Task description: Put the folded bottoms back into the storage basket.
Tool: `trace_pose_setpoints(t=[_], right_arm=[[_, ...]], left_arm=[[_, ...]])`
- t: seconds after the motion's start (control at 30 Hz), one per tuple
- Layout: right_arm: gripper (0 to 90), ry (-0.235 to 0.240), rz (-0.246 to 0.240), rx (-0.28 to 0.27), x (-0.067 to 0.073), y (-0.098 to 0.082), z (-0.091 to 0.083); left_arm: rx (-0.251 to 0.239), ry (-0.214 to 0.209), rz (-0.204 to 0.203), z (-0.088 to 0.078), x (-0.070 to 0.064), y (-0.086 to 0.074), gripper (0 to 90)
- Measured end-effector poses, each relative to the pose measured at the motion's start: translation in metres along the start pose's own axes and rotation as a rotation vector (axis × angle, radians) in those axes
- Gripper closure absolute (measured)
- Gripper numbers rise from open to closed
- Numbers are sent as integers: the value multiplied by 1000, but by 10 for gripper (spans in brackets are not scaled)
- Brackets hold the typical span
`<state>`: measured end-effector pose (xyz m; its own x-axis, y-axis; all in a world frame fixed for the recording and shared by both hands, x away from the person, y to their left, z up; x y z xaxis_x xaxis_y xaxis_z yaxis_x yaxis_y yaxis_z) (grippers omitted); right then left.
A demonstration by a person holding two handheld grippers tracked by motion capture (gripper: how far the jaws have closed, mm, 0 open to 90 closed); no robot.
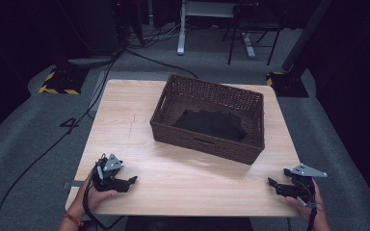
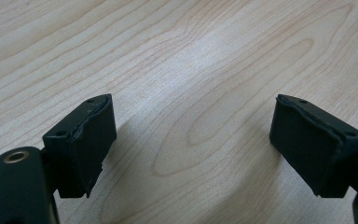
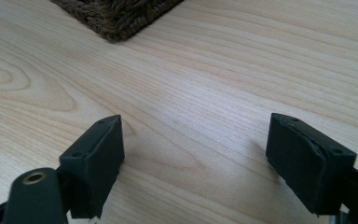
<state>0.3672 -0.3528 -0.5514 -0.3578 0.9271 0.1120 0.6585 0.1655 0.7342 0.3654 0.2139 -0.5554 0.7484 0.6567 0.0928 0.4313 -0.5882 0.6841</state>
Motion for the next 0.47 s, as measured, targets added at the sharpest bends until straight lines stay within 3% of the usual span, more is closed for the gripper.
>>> trace_pose_setpoints(t=[0.47], right_arm=[[196, -15, 14, -2, -2, 1, 0]], left_arm=[[5, 6, 8, 0, 2, 0, 150]])
Point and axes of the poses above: each handheld gripper's, and its own axes: z roughly forward along the jaws, y roughly out of its top, x roughly to its left, the point moved 7 cm from there along z, roughly forward along the jaws, and after that the axes turned 9 degrees about z, right-handed, at the moved point
